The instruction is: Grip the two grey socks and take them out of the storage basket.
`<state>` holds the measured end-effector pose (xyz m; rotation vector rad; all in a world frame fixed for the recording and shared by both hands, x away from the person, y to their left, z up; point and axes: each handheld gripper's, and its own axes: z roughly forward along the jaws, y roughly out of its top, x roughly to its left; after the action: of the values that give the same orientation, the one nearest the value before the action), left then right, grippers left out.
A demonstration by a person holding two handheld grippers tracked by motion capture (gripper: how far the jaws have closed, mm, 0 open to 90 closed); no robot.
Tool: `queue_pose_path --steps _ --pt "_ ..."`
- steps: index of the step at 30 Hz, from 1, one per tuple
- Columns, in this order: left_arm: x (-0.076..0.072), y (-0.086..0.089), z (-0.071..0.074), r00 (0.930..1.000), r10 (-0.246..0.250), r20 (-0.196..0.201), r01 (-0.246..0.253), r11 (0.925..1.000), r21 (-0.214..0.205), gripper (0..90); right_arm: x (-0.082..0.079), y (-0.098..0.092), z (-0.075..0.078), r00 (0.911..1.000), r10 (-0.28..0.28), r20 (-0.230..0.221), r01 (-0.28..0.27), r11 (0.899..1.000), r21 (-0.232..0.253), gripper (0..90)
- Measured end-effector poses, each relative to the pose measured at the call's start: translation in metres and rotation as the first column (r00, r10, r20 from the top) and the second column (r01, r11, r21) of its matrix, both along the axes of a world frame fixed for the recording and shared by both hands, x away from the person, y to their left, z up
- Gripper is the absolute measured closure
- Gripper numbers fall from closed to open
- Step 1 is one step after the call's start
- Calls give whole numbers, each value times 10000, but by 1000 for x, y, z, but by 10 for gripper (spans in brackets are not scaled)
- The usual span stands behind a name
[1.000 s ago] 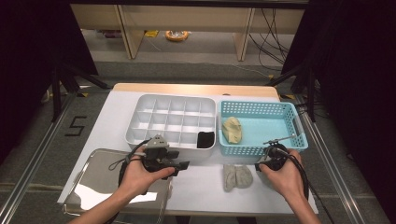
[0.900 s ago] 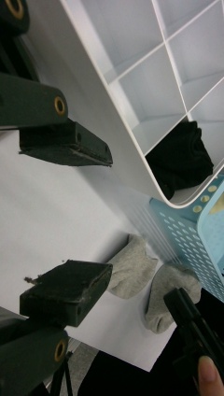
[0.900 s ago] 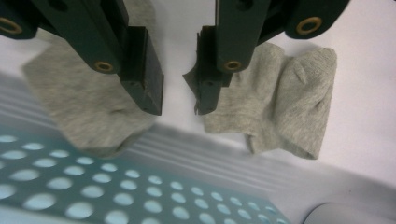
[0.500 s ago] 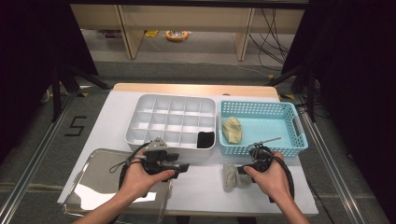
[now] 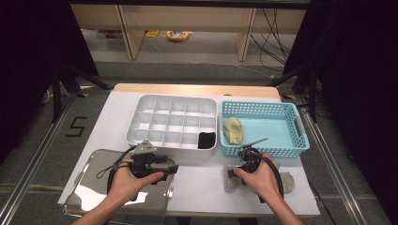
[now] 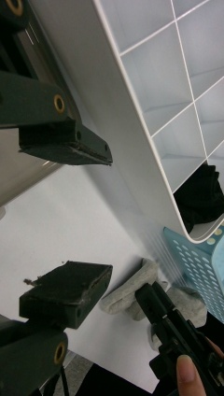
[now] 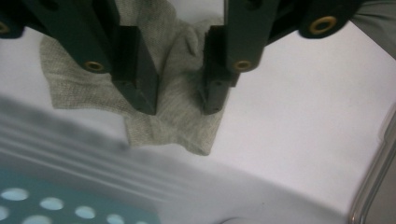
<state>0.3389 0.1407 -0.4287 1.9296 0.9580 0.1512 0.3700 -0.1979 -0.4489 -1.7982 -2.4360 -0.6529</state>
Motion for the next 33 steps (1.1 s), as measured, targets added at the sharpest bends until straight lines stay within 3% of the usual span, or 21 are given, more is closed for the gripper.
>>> queue_pose_path --steps 3,4,5,6,7,8,9,10,14,15,16,18,19,23,25,29,33 --pt "0 3 -1 10000 32 -16 -32 10000 -12 389 0 0 0 9999 12 -169 -12 10000 -5 837" --pt "0 5 -1 10000 48 -33 -48 10000 -14 389 1 -1 -1 9997 219 92 -220 9997 66 860" --pt "0 6 -1 9999 84 -63 -84 10000 -41 389 0 -1 1 9999 54 -85 -53 10000 40 878" --pt "0 7 -2 9999 165 -42 -165 9999 -6 388 1 -2 1 9990 337 290 -342 9992 189 886" --pt "0 8 -2 9999 149 -74 -150 9999 -34 388 -1 0 4 9999 -25 -111 25 10000 2 899" --pt "0 8 -3 9998 194 -74 -194 9998 -66 388 0 -2 4 9987 324 388 -327 9994 92 900" --pt "0 9 -3 9998 180 -89 -180 9998 -39 388 -1 -2 6 9985 367 407 -378 9989 263 900" --pt "0 9 -3 9997 217 -95 -217 9998 -46 388 -3 1 10 10000 17 76 -19 9997 254 900" --pt "0 8 -3 9995 300 -40 -300 9995 0 386 -3 2 16 9996 244 117 -244 9997 -11 900" --pt "0 8 -4 9997 253 -36 -253 9997 -10 386 -4 3 18 9998 -181 -124 181 9998 47 873" --pt "0 8 -4 9998 190 -71 -190 9998 -18 386 -2 -2 16 9999 -165 40 165 9998 -103 838" --pt "1 8 -5 9998 166 -83 -166 9999 17 385 -1 -2 15 9976 -663 -214 666 9976 167 812" --pt "1 8 -5 9998 166 -83 -166 9999 17 385 1 -4 12 9995 -323 51 324 9994 -121 796" --pt "1 7 -6 9997 190 -141 -190 9998 18 384 3 0 3 9997 -214 -69 212 9996 -173 716" --pt "1 6 -7 9998 142 -116 -142 9999 19 385 3 3 0 9993 -279 -262 275 9995 -137 734" --pt "1 5 -8 9997 194 -165 -193 9998 82 384 4 5 -1 9994 -158 -324 149 9996 -252 863" --pt "2 7 -7 9997 127 -199 -126 9999 53 383 3 6 5 9995 -201 -252 196 9996 -191 874"
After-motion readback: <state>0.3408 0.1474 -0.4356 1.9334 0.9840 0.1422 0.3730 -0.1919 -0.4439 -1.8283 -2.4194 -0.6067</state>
